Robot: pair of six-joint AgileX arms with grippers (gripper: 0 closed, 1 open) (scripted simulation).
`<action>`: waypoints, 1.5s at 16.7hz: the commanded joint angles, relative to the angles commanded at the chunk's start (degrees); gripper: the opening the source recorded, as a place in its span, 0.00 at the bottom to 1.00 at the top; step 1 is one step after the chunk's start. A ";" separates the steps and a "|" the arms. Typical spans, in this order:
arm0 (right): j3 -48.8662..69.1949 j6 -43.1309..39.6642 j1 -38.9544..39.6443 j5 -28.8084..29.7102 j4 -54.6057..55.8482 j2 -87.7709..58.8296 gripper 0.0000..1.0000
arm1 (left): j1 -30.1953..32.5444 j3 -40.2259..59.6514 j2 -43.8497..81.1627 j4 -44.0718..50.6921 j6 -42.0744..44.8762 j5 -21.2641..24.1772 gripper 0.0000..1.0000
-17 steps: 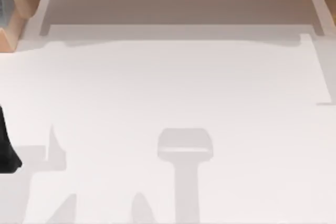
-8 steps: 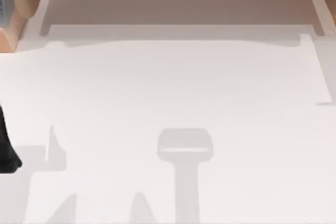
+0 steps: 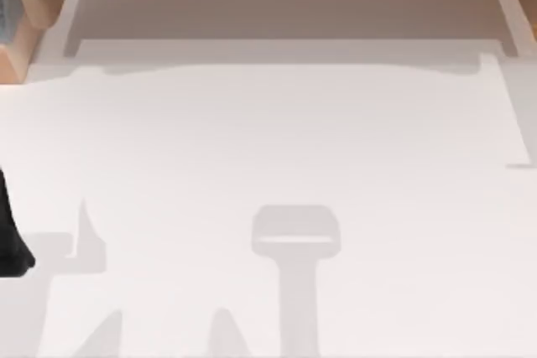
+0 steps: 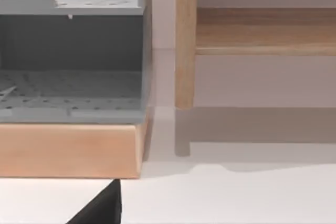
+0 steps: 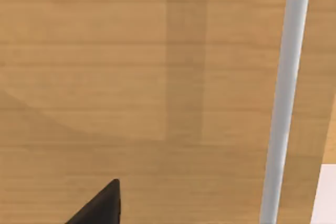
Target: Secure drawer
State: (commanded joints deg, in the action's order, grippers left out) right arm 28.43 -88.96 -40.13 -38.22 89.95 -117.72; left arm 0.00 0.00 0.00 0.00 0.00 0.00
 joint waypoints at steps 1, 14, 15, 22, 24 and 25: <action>0.69 -0.01 0.48 0.48 -0.45 -0.25 1.00 | 0.00 0.00 0.00 0.00 0.00 0.00 1.00; 0.96 -0.01 0.67 0.67 -0.63 -0.35 0.32 | 0.00 0.00 0.00 0.00 0.00 0.00 1.00; 0.96 -0.01 0.67 0.67 -0.63 -0.35 0.25 | 0.00 0.00 0.00 0.00 0.00 0.00 1.00; 0.96 -0.01 0.67 0.67 -0.63 -0.35 0.00 | 0.00 0.00 0.00 0.00 0.00 0.00 1.00; 0.96 -0.01 0.67 0.67 -0.63 -0.35 0.00 | 0.00 0.00 0.00 0.00 0.00 0.00 1.00; 0.96 -0.01 0.67 0.67 -0.63 -0.35 0.00 | 0.00 0.00 0.00 0.00 0.00 0.00 1.00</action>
State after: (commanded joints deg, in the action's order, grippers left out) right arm 29.40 -88.97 -39.46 -37.55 89.32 -118.07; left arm 0.00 0.00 0.00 0.00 0.00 0.00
